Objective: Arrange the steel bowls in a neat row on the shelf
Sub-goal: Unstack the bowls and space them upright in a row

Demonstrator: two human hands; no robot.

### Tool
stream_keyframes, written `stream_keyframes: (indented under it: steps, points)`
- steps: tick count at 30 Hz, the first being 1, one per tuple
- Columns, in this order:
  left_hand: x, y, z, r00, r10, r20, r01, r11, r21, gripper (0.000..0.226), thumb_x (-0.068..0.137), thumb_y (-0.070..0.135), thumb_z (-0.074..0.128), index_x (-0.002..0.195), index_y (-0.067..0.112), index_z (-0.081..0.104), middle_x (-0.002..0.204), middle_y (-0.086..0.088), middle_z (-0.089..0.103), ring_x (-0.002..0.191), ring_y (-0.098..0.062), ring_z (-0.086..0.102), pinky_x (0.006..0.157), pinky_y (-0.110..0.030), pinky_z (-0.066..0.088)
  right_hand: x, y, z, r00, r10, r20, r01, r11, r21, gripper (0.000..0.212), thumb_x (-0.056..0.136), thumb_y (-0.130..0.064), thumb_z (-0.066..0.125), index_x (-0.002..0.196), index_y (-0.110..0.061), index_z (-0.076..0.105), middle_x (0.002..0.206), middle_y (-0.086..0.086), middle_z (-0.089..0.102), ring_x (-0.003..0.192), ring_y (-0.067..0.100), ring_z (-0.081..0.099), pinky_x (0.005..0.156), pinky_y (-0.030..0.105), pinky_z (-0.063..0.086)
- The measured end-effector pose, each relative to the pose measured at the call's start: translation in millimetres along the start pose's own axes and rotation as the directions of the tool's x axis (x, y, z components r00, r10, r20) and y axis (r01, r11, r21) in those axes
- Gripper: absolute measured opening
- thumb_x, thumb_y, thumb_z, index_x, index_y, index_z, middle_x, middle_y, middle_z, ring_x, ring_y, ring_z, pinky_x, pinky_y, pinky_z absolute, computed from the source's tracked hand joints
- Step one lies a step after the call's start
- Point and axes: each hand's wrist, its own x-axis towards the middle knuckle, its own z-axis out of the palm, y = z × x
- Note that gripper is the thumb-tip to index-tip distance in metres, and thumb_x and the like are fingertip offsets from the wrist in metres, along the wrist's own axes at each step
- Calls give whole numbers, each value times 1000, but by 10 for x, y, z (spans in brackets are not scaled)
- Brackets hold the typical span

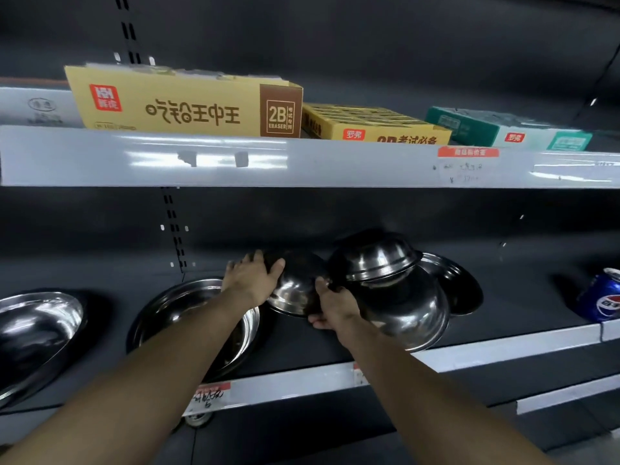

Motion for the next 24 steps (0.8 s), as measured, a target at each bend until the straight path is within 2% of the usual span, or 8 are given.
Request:
stream_keyframes:
  steps: [3, 7, 10, 14, 17, 24]
  points:
    - [8, 11, 65, 999, -28, 22, 30, 996, -81, 76, 98, 63, 19, 156, 15, 17, 152, -14, 42, 141, -31, 38, 121, -42, 16, 20, 51, 12, 1000, -18, -13, 18, 1000, -23, 48, 94, -56, 53, 115, -13, 55, 86, 4, 69, 53, 17, 67, 46, 25, 55]
    - [-44, 27, 118, 998, -64, 8, 64, 971, -229, 79, 95, 66, 26, 157, 18, 14, 153, -14, 41, 140, -36, 37, 117, -42, 28, 7, 90, 16, 997, -63, -41, 60, 995, -76, 41, 93, -61, 49, 108, -22, 45, 79, -2, 65, 47, 14, 63, 43, 23, 53]
    - [-79, 38, 138, 998, -63, 3, 61, 957, -283, 80, 94, 67, 29, 157, 20, 14, 157, -12, 33, 142, -36, 33, 117, -43, 29, -28, 103, -5, 995, -90, -47, 86, 993, -84, 38, 92, -62, 49, 108, -29, 41, 81, -2, 66, 46, 12, 61, 41, 21, 50]
    - [-139, 63, 132, 998, -60, -16, 51, 944, -327, 82, 94, 66, 35, 157, 18, 15, 156, -12, 33, 141, -33, 36, 114, -41, 33, -63, 114, -28, 993, -100, -57, 95, 992, -77, 41, 90, -63, 52, 105, -25, 46, 81, -1, 69, 45, 11, 61, 40, 19, 50]
    - [-195, 39, 103, 997, -70, -46, 51, 941, -335, 82, 94, 63, 39, 157, 16, 17, 156, -12, 34, 139, -32, 39, 113, -39, 35, -99, 108, -16, 991, -124, -51, 118, 987, -106, 48, 88, -64, 54, 103, -18, 56, 80, 1, 70, 49, 12, 62, 45, 23, 51]
    - [-229, -121, -46, 998, -62, -13, 47, 859, -510, 75, 91, 58, 53, 152, 19, 30, 139, -3, 57, 125, -23, 54, 103, -30, 42, -209, 14, 68, 982, -181, -45, 176, 980, -97, 47, 88, -59, 58, 107, -16, 59, 81, 4, 71, 48, 12, 61, 43, 23, 48]
